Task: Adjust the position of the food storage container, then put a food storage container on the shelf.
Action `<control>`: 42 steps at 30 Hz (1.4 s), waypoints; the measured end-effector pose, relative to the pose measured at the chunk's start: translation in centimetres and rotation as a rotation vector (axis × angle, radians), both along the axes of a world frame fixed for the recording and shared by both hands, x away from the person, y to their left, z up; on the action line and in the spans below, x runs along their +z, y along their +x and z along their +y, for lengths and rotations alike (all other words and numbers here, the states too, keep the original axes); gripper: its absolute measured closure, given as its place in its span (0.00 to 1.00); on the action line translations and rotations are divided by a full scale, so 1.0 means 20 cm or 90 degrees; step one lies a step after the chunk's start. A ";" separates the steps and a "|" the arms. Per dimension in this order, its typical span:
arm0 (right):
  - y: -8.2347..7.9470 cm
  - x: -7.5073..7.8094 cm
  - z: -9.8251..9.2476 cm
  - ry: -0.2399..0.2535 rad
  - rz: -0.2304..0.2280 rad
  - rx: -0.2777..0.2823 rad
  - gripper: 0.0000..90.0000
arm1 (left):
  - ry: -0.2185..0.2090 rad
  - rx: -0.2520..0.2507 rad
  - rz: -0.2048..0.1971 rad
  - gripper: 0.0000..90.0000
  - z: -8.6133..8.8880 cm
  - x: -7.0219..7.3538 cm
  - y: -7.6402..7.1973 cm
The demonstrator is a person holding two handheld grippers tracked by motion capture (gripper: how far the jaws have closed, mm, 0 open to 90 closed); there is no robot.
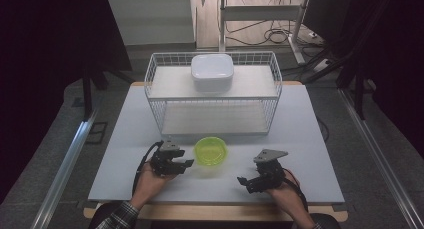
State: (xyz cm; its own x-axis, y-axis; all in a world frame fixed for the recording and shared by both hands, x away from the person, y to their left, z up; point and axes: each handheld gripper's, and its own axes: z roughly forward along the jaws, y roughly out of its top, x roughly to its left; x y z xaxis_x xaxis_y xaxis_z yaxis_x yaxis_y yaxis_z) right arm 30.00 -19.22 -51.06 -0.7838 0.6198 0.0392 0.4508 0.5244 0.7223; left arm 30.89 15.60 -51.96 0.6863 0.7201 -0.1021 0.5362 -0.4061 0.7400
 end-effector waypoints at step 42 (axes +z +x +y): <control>0.11 0.08 -0.01 0.075 0.000 -0.023 0.04 | -0.044 -0.003 -0.076 0.02 0.14 -0.01 -0.15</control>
State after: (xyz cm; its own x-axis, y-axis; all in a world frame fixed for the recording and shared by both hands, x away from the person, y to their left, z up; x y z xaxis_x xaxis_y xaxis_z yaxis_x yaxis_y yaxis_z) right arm 32.12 -19.35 -49.44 -0.7605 0.6392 0.1138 0.4686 0.4190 0.7777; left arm 27.81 18.36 -52.22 0.7001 0.7108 -0.0679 0.4402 -0.3547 0.8249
